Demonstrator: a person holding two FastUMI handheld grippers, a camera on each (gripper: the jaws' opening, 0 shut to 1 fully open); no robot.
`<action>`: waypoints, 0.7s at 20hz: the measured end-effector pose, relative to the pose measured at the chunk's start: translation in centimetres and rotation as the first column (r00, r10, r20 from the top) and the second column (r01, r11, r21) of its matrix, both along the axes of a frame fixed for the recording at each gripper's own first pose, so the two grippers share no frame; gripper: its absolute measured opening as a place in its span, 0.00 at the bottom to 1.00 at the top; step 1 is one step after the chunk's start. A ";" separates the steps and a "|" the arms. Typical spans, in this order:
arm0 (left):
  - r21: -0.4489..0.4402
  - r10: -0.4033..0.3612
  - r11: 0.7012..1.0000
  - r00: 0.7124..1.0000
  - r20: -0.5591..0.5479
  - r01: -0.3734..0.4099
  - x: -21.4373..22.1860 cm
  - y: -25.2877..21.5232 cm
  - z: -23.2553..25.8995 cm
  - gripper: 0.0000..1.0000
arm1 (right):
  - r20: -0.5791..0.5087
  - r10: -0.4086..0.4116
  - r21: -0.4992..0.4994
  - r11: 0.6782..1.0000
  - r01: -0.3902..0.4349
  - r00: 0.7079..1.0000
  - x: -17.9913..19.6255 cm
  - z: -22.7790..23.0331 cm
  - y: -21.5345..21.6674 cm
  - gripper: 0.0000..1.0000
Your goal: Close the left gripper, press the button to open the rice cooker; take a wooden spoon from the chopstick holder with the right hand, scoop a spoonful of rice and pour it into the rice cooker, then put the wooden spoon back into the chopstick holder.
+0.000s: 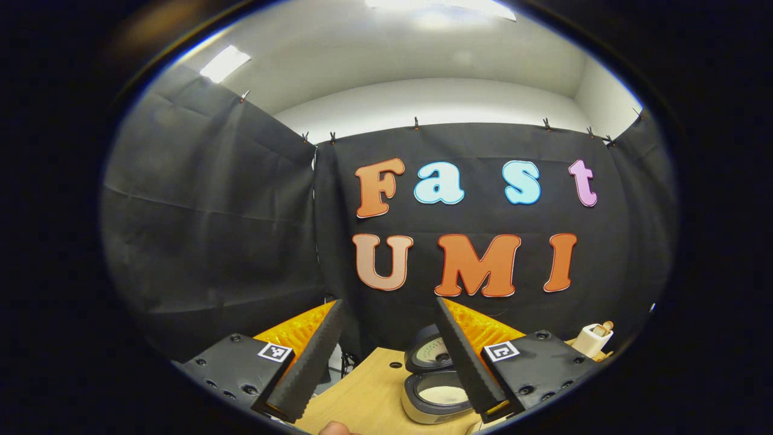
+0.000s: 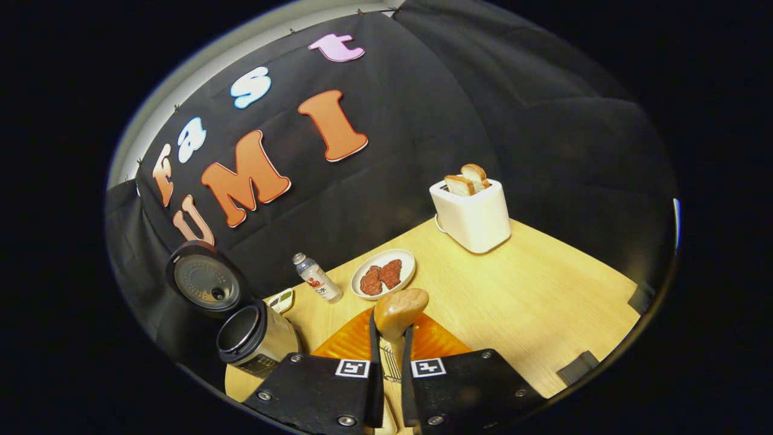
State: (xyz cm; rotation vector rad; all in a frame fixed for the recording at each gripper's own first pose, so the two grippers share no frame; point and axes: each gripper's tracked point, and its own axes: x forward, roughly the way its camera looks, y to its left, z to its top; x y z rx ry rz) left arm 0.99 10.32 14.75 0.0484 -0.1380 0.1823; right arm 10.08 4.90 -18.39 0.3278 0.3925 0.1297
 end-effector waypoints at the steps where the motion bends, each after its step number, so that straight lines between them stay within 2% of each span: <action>1: 0.006 -0.004 1.000 1.000 -0.001 0.004 -0.1 0.2 -0.1 0.99 | 0.016 -0.001 -0.014 1.000 0.002 1.000 -0.5 0.8 0.1 0.11; 5: 0.011 -0.017 1.000 1.000 -0.020 0.017 -0.1 1.9 -0.5 1.00 | 0.056 0.025 -0.071 0.997 -0.021 0.998 -3.0 3.2 1.7 0.11; 10: -0.010 -0.059 0.998 0.997 -0.051 0.058 0.4 3.6 -1.7 0.98 | 0.108 0.087 -0.098 0.992 -0.076 0.990 -6.6 5.7 6.0 0.11; 14: -0.003 -0.080 0.997 0.995 -0.058 0.080 0.3 5.0 -2.1 0.98 | 0.124 0.150 -0.154 0.979 -0.130 0.981 -8.8 5.4 10.0 0.11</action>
